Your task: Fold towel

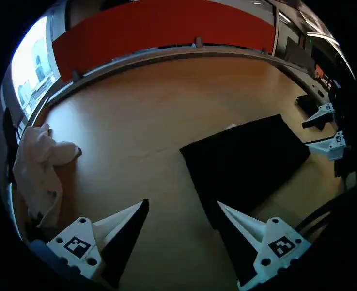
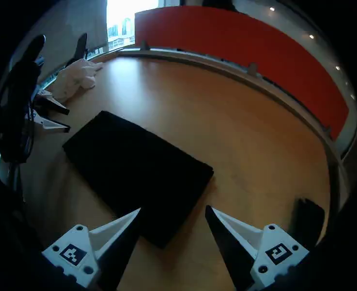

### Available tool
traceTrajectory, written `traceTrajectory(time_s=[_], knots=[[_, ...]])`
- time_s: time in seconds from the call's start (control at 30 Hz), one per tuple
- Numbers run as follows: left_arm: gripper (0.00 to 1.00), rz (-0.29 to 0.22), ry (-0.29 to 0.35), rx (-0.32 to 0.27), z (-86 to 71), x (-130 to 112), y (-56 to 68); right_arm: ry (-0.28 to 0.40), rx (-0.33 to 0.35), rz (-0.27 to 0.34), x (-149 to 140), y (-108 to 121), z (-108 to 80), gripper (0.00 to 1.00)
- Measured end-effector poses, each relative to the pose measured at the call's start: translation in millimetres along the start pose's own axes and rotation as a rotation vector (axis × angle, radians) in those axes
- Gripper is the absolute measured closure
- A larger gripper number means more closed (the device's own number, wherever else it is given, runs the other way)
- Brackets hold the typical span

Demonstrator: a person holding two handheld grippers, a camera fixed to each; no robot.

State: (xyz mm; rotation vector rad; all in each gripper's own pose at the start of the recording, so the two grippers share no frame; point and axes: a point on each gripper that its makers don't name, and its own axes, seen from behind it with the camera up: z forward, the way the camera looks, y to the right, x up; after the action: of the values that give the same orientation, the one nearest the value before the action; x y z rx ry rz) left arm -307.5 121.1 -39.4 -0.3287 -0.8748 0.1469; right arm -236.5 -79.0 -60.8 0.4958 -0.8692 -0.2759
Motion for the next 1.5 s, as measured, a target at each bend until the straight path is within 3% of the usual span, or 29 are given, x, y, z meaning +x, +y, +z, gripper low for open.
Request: traceTrajectory(time_s=[0.3, 0.83, 1.27, 1.5], knots=[[0.07, -0.032, -0.013, 0.008, -7.5, -14, 0.1, -0.009, 0.015, 0.003, -10, -6, -5.9, 0.07], [0.07, -0.044, -0.017, 0.012, -13.6, -25, 3.9, -0.041, 0.047, -0.037, -26, -13, -11.0, 0.09], [0.07, -0.058, -0.022, 0.028, -23.3, -36, -3.7, -0.101, 0.132, -0.113, -44, -17, -8.5, 0.46], [0.07, -0.064, -0.019, 0.038, -26.1, -38, -9.5, -0.111, 0.142, -0.119, -45, -13, -5.1, 0.66]])
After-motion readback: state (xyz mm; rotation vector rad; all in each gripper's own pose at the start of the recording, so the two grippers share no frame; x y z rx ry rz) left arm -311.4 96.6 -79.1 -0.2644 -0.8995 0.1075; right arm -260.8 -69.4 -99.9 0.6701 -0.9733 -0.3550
